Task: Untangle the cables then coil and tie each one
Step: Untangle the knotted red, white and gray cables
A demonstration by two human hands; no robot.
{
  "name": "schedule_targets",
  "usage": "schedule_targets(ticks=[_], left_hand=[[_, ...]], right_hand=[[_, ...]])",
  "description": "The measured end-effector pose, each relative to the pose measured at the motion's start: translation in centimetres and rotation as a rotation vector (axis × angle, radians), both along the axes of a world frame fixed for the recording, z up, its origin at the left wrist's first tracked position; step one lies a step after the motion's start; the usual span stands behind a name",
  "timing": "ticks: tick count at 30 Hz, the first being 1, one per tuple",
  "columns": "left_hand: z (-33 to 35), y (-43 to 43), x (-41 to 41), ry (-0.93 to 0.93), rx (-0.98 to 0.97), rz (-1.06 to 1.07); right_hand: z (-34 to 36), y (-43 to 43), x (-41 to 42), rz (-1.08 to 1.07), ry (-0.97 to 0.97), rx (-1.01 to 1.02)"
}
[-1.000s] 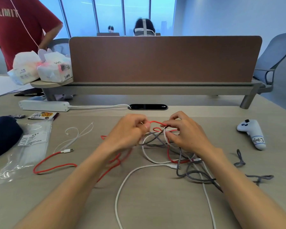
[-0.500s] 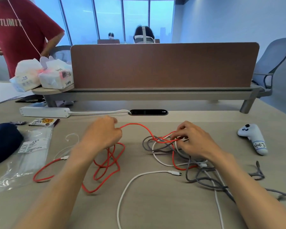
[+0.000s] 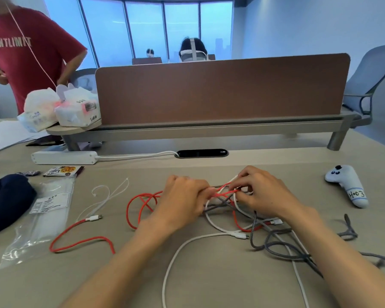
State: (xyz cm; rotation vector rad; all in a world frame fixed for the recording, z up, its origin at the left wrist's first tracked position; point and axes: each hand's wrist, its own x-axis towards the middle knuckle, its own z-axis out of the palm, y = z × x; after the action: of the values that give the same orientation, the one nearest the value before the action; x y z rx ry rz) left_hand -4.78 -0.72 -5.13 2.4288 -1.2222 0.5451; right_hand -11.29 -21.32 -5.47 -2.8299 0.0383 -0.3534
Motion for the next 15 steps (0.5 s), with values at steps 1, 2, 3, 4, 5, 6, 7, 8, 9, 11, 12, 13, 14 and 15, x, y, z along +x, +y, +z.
schedule_targets(ticks=[1,2,3,4,5,6,7,8,9,11,12,13,14,15], left_hand=[[0.6,0.5,0.5,0.022,-0.078,-0.007],[1.3,1.0,0.9,0.053,-0.148,0.010],[2.0,1.7,1.4,0.077,-0.205,0.039],[2.6,2.5,1.9,0.101,-0.235,0.082],[3.0,3.3,2.5,0.109,-0.245,0.123],[3.2,4.0,3.2,0.110,-0.226,0.159],[3.1,4.4,3.8,0.118,-0.180,0.188],[2.9,4.5,4.0,0.141,-0.112,0.226],[2.5,4.4,3.9,0.150,-0.049,0.262],[1.8,3.7,3.0,0.080,-0.062,0.207],[1.6,3.0,2.2,0.065,-0.110,0.123],[1.6,2.3,1.3,0.090,-0.145,0.038],[1.6,1.5,0.4,0.126,-0.130,-0.027],[1.2,0.7,-0.1,0.148,-0.078,-0.065]], right_hand=[[-0.1,-0.3,0.0,-0.013,0.002,0.007],[-0.2,-0.6,0.0,-0.029,0.005,0.017],[-0.2,-1.0,0.0,-0.044,0.010,0.022],[-0.2,-1.2,0.0,-0.059,0.017,0.023],[-0.1,-1.5,0.0,-0.068,0.021,0.022],[0.0,-1.6,0.0,-0.069,0.028,0.019],[0.1,-1.5,0.0,-0.061,0.035,0.012],[0.2,-1.3,0.0,-0.050,0.044,0.004],[0.3,-1.0,0.0,-0.039,0.051,-0.008],[0.3,-0.5,0.1,-0.028,0.061,-0.038],[0.2,-0.2,0.1,-0.023,0.062,-0.054],[0.2,0.1,0.0,-0.017,0.061,-0.071],[0.2,0.3,0.0,-0.012,0.062,-0.087],[0.3,0.6,0.0,-0.006,0.062,-0.104]])
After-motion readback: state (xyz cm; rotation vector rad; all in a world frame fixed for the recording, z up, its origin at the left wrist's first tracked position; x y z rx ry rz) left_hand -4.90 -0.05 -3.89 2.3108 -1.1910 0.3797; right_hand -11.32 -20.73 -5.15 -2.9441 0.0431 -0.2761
